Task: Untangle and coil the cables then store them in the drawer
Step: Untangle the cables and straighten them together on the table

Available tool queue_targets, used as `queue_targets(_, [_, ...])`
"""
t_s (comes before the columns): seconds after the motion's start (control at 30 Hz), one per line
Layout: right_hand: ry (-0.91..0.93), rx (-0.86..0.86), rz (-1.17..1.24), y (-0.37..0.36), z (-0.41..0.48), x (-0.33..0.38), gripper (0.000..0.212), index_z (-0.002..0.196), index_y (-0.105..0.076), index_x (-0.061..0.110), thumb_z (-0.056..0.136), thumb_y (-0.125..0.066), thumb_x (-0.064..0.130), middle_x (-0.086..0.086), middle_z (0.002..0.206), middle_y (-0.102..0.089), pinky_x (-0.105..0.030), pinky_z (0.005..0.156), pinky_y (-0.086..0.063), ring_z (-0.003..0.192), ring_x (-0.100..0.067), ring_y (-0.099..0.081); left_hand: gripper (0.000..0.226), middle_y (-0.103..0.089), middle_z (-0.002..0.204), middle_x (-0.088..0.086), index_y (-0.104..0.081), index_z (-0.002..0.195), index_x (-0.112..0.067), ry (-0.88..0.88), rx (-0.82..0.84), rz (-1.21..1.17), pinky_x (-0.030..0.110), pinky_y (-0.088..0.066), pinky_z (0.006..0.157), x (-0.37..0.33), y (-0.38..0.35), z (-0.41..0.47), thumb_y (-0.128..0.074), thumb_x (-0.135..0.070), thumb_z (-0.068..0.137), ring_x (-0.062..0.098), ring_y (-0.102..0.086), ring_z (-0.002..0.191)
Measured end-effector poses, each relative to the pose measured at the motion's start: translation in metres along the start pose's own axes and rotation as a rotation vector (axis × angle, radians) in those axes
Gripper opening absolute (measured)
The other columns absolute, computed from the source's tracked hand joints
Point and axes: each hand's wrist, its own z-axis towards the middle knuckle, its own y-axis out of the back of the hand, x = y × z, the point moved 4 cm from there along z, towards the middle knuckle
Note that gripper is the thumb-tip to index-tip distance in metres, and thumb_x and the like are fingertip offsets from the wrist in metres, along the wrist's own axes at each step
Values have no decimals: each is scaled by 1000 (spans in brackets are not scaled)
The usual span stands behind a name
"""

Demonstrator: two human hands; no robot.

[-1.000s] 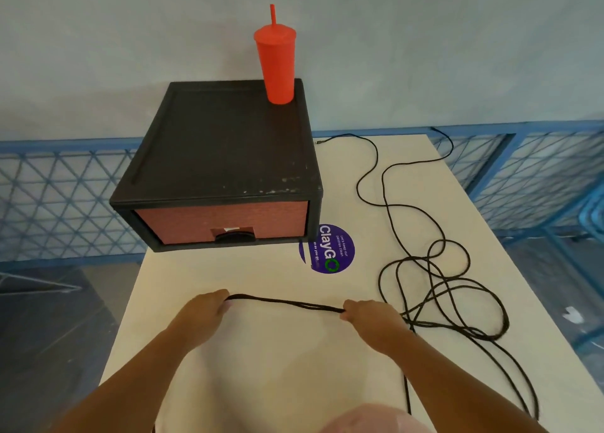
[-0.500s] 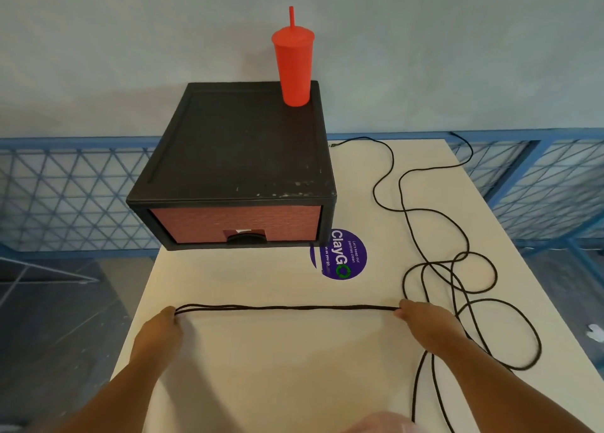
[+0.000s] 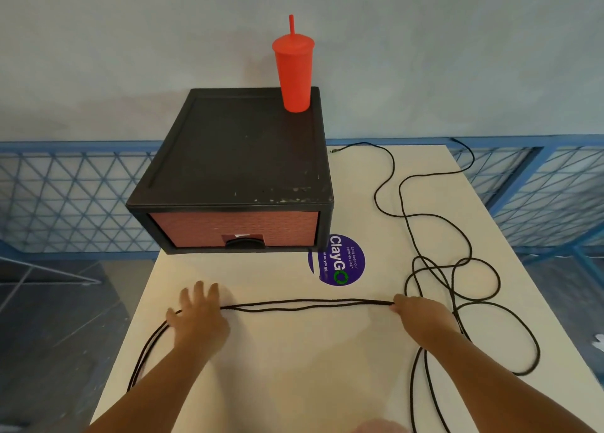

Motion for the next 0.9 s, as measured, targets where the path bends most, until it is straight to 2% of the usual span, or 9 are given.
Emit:
queue_targets(0.13, [60, -69, -28, 18, 0, 10, 33, 127, -42, 20, 96, -35, 16, -3, 109, -62, -25, 68, -41, 80, -16, -53, 58, -9, 156, -1, -20, 144, -27, -359, -28, -22, 51, -14, 115, -80, 14, -14, -44, -33, 91, 25, -3, 145])
queue_targets(0.23, [79, -123, -40, 33, -6, 21, 32, 127, -43, 19, 97, -35, 17, -5, 111, -62, -28, 67, -42, 91, -21, -61, 55, -25, 152, -1, -26, 144, -23, -664, -3, -121, 43, -20, 116, -144, 28, -30, -47, -29, 93, 20, -17, 142])
queue_targets(0.3, [74, -163, -32, 44, -12, 27, 31, 127, -44, 18, 97, -35, 18, -5, 112, -63, -27, 66, -42, 94, -22, -63, 54, -33, 149, 0, -28, 144, -19, -788, 49, -192, 37, -26, 114, -180, 35, -40, -47, -25, 94, 18, -27, 138])
queue_targets(0.4, [63, -213, -33, 53, -21, 30, 30, 126, -45, 18, 99, -33, 22, -4, 110, -64, -27, 64, -40, 93, -22, -64, 52, -35, 147, 1, -29, 144, -19, -804, 111, -302, 37, -31, 111, -212, 36, -49, -47, -25, 95, 20, -31, 135])
queue_targets(0.5, [46, -224, -18, 56, -24, 27, 28, 123, -45, 15, 98, -34, 20, -4, 108, -64, -26, 60, -37, 88, -22, -64, 44, -42, 141, 4, -38, 139, -18, -812, 69, -289, 37, -34, 106, -229, 37, -53, -46, -25, 96, 22, -37, 130])
queue_targets(0.57, [49, -232, -9, 57, -26, 26, 26, 120, -46, 12, 96, -35, 15, -5, 105, -64, -25, 56, -35, 74, -20, -55, 34, -54, 127, 8, -50, 128, -12, -872, 59, -239, 36, -37, 98, -236, 38, -56, -42, -26, 98, 25, -48, 118])
queue_targets(0.67, [71, -236, -11, 54, -28, 25, 24, 116, -46, 10, 95, -35, 10, -7, 102, -64, -26, 56, -34, 70, -18, -45, 30, -60, 111, 12, -56, 110, -6, -873, 174, -293, 28, -38, 82, -239, 38, -57, -38, -28, 99, 25, -55, 102])
queue_targets(0.77, [87, -247, 43, 55, -28, 21, 22, 114, -47, 10, 96, -35, 13, -1, 79, -53, -24, 53, -33, 69, -19, -46, 29, -61, 108, 12, -56, 108, -6, -884, 197, -318, 28, -40, 77, -240, 45, -57, -39, -28, 99, 24, -57, 99])
queue_targets(0.9, [69, -266, 217, 65, -27, 6, 14, 92, -41, 17, 99, -34, 28, 3, 74, -45, -28, 61, -38, 70, -21, -47, 24, -60, 99, 13, -55, 95, -7, -835, 116, -407, 33, -40, 76, -230, 67, -41, -38, -24, 99, 28, -56, 95])
